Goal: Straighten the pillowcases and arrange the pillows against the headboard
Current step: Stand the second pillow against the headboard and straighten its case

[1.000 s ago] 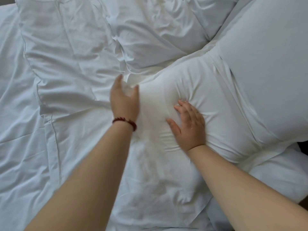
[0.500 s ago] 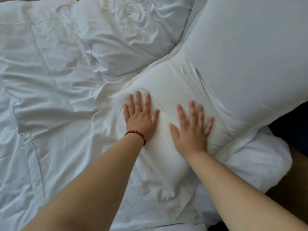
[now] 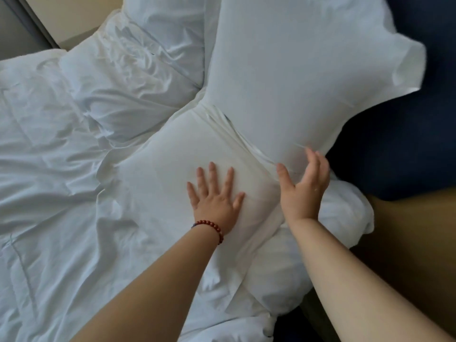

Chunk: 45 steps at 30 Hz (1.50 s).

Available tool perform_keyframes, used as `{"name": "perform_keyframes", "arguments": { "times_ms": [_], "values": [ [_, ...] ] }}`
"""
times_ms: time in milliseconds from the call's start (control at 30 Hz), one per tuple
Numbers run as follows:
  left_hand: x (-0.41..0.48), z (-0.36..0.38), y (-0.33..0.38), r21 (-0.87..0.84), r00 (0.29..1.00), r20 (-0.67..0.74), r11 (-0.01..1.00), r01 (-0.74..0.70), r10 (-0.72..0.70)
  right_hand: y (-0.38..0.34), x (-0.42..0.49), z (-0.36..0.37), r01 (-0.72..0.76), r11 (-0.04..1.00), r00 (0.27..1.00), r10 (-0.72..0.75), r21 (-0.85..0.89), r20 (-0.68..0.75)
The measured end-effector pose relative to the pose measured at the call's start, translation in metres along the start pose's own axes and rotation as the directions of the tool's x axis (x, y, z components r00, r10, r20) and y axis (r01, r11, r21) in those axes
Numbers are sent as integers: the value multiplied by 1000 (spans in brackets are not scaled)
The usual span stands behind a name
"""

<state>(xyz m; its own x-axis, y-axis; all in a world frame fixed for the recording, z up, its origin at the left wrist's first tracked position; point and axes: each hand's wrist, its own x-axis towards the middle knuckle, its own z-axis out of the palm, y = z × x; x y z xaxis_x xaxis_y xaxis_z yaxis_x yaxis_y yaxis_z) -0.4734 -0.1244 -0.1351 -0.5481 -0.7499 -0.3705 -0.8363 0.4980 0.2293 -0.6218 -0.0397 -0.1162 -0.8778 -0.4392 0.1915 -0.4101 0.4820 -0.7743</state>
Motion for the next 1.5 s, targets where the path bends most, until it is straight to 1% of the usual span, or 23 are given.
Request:
{"name": "perform_keyframes", "arguments": {
  "times_ms": [67, 133, 200, 233, 300, 367, 467, 567, 700, 800, 900, 1000, 1067, 1100, 1167, 1200, 1233, 1300, 1333, 1367, 1400, 1467, 1500],
  "values": [
    [0, -1, 0, 15, 1000, 9, 1000, 7, -7, -2, 24, -12, -122, 988, 992, 125, 97, -22],
    [-2, -3, 4, 47, 999, 29, 999, 15, -16, -4, 53, -18, -254, 943, 965, 262, 213, -11],
    [-3, -5, 10, 64, 998, 43, 997, 36, -39, -4, 79, -15, -376, 851, 925, 368, 367, 95],
    [-4, -6, 12, 69, 998, 47, 997, 46, -49, -2, 90, -12, -405, 818, 914, 379, 409, 146],
    [-4, -8, 13, 81, 997, 52, 995, 53, -58, 4, 105, -7, -418, 794, 908, 356, 442, 219],
    [-6, -9, 10, 96, 997, 52, 994, 46, -52, 8, 112, -6, -402, 785, 915, 324, 472, 241],
    [-8, -9, 7, 117, 998, 47, 992, 47, -53, 10, 115, -4, -386, 778, 921, 351, 495, 166],
    [-11, -8, 8, 121, 998, 39, 992, 45, -50, 6, 111, -4, -399, 753, 909, 398, 523, 121],
    [-22, -5, 4, 134, 999, 37, 991, 14, -19, 12, 96, -23, -398, 749, 898, 436, 529, 59],
    [-25, -4, 3, 160, 998, 70, 987, -3, -8, 18, 89, -32, -431, 724, 880, 468, 538, 75],
    [-20, -7, 6, 176, 995, 99, 984, -8, -10, 18, 88, -38, -423, 744, 893, 439, 518, 99],
    [-20, -11, 9, 181, 992, 123, 984, -8, -15, 18, 81, -50, -394, 773, 909, 409, 497, 85],
    [-20, -19, 14, 145, 990, 139, 989, 8, -28, 19, 75, -61, -353, 779, 921, 386, 518, 47],
    [-19, -26, 20, 104, 990, 136, 995, 9, -23, 16, 73, -67, -322, 764, 929, 369, 558, 31],
    [-16, -45, 42, 16, 995, 72, 998, -65, 64, 4, 77, -80, -282, 670, 930, 367, 687, 23],
    [-13, -57, 59, -8, 989, 4, 989, -149, 149, -2, 81, -85, -271, 628, 926, 377, 730, 19],
    [-9, -71, 78, -22, 964, -92, 967, -252, 249, -9, 85, -92, -269, 607, 916, 401, 748, 3],
    [1, -102, 121, -21, 852, -312, 893, -450, 421, -15, 93, -104, -273, 628, 886, 459, 729, -64],
    [9, -117, 142, 3, 794, -378, 858, -514, 477, -14, 94, -109, -279, 644, 869, 485, 712, -98],
    [18, -129, 159, 28, 766, -386, 836, -547, 514, -13, 93, -112, -294, 648, 852, 511, 703, -115],
    [29, -137, 173, 45, 770, -346, 829, -557, 536, -11, 91, -114, -315, 638, 837, 536, 703, -112],
    [48, -142, 185, 81, 810, -205, 834, -546, 550, -10, 86, -114, -346, 614, 814, 573, 710, -99],
    [56, -140, 184, 104, 817, -161, 833, -543, 553, -11, 86, -113, -345, 629, 808, 577, 696, -120]
  ]
}}
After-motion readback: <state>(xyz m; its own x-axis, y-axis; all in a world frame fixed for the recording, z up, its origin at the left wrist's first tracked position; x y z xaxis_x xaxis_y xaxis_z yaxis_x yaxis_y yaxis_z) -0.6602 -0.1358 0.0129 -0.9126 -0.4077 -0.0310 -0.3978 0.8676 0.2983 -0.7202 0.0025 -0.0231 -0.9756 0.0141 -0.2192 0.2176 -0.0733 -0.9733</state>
